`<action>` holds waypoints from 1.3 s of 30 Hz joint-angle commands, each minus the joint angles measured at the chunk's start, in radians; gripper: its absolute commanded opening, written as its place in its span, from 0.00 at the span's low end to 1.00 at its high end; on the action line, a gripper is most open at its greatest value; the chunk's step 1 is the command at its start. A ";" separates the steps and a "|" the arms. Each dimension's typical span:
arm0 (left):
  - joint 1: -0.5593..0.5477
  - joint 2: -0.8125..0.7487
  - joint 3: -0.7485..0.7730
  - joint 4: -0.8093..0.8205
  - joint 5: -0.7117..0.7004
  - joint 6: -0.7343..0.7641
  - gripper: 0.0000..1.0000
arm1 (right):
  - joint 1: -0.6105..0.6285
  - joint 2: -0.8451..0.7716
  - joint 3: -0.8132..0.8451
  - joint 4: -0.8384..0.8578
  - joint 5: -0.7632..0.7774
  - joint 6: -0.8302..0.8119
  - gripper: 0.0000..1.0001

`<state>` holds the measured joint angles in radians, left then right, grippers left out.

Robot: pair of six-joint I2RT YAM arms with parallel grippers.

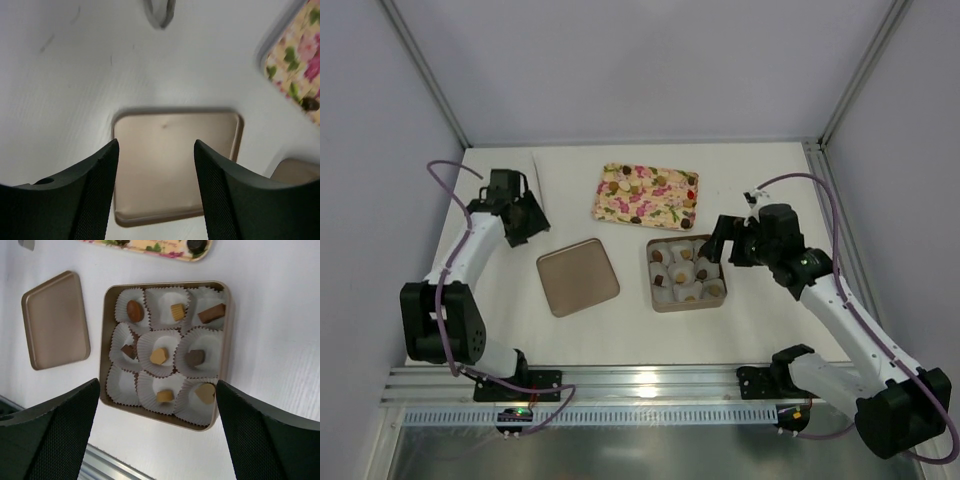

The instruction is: Pack the chocolate

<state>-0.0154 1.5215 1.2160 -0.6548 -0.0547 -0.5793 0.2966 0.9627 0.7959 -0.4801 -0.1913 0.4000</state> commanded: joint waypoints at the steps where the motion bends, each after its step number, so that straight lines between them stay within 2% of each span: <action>1: -0.027 -0.079 -0.165 0.001 0.052 -0.005 0.60 | 0.079 0.048 0.077 0.054 0.013 0.014 0.96; 5: -0.026 -0.124 -0.263 -0.051 0.052 0.051 0.57 | 0.157 0.119 0.130 0.063 0.030 0.017 0.96; 12: -0.026 -0.054 -0.299 -0.056 0.134 0.078 0.56 | 0.214 0.195 0.207 0.070 0.038 0.010 0.96; 21: -0.021 0.100 -0.253 -0.057 0.168 0.133 0.40 | 0.282 0.336 0.315 0.101 0.021 -0.009 0.96; 24: -0.015 0.124 -0.248 -0.055 0.165 0.142 0.38 | 0.303 0.392 0.353 0.117 0.010 -0.012 0.96; 27: -0.012 0.149 -0.240 -0.060 0.162 0.156 0.30 | 0.322 0.459 0.397 0.127 -0.011 -0.021 0.96; 30: -0.003 0.166 -0.230 -0.071 0.165 0.180 0.15 | 0.334 0.546 0.453 0.126 -0.043 -0.032 0.96; 31: 0.000 0.176 -0.220 -0.077 0.158 0.188 0.03 | 0.337 0.562 0.463 0.126 -0.049 -0.033 0.96; 39: 0.008 0.120 -0.177 -0.131 0.191 0.228 0.00 | 0.352 0.764 0.606 0.112 -0.117 -0.061 0.94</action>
<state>-0.0170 1.6863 1.0012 -0.7601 0.1074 -0.3836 0.6407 1.6890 1.3235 -0.3813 -0.2611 0.3672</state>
